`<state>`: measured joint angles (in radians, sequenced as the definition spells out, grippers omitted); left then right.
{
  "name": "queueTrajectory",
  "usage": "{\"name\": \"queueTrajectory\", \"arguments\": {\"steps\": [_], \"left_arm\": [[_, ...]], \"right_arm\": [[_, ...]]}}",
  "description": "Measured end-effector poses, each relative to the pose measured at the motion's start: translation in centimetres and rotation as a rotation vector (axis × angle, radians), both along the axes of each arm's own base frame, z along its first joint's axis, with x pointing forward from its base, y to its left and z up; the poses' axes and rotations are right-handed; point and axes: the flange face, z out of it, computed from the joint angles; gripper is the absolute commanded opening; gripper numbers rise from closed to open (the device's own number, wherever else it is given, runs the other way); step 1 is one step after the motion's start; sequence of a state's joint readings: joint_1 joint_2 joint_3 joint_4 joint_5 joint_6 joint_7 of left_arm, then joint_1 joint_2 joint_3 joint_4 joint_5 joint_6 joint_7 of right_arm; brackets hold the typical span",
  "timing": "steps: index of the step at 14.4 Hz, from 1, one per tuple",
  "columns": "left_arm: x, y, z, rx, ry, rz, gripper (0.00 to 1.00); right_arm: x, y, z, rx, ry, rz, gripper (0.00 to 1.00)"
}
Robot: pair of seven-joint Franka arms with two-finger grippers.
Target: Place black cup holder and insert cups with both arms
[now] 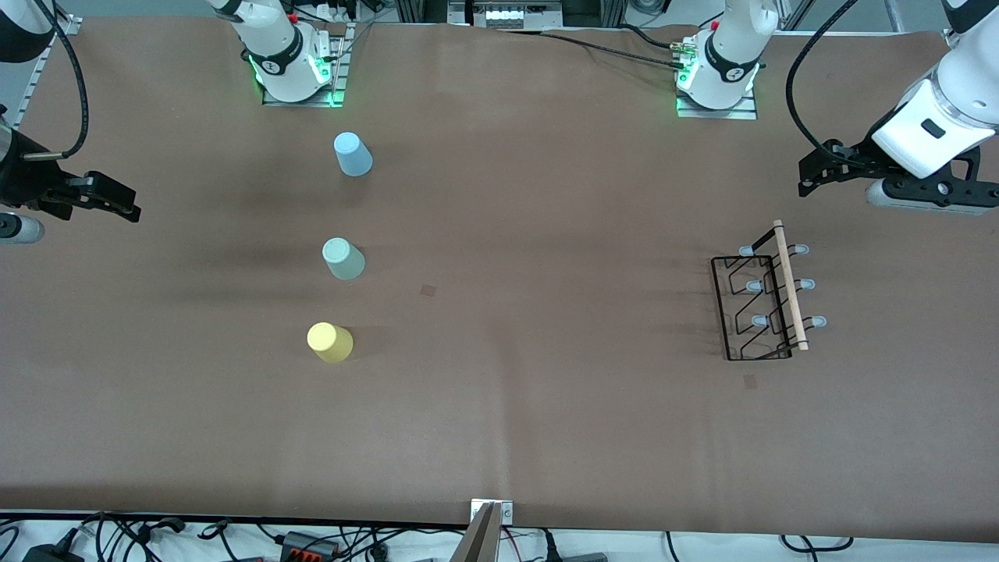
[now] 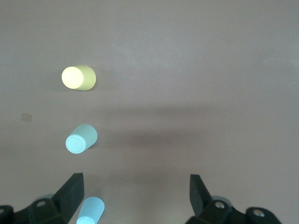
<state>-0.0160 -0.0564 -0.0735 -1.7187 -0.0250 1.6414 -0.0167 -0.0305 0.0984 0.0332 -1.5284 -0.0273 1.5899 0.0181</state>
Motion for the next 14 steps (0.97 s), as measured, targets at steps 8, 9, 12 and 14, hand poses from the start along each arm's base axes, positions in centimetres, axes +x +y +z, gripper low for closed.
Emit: {"name": "queueTrajectory", "arguments": {"steps": [8, 9, 12, 14], "left_arm": [[0.0, -0.1, 0.0, 0.0, 0.0, -0.002, 1.0], [0.0, -0.1, 0.0, 0.0, 0.001, -0.003, 1.0], [-0.1, -0.1, -0.1, 0.001, 0.012, -0.003, 1.0], [-0.7, -0.1, -0.6, 0.006, 0.071, -0.004, 1.0]], "right_arm": [[0.0, 0.1, -0.1, 0.001, 0.003, 0.001, 1.0], [0.0, 0.4, -0.2, 0.001, 0.008, 0.006, 1.0], [-0.1, 1.9, -0.8, 0.002, 0.036, 0.031, 1.0], [0.3, 2.8, -2.5, 0.001, 0.08, 0.047, 1.0]]}}
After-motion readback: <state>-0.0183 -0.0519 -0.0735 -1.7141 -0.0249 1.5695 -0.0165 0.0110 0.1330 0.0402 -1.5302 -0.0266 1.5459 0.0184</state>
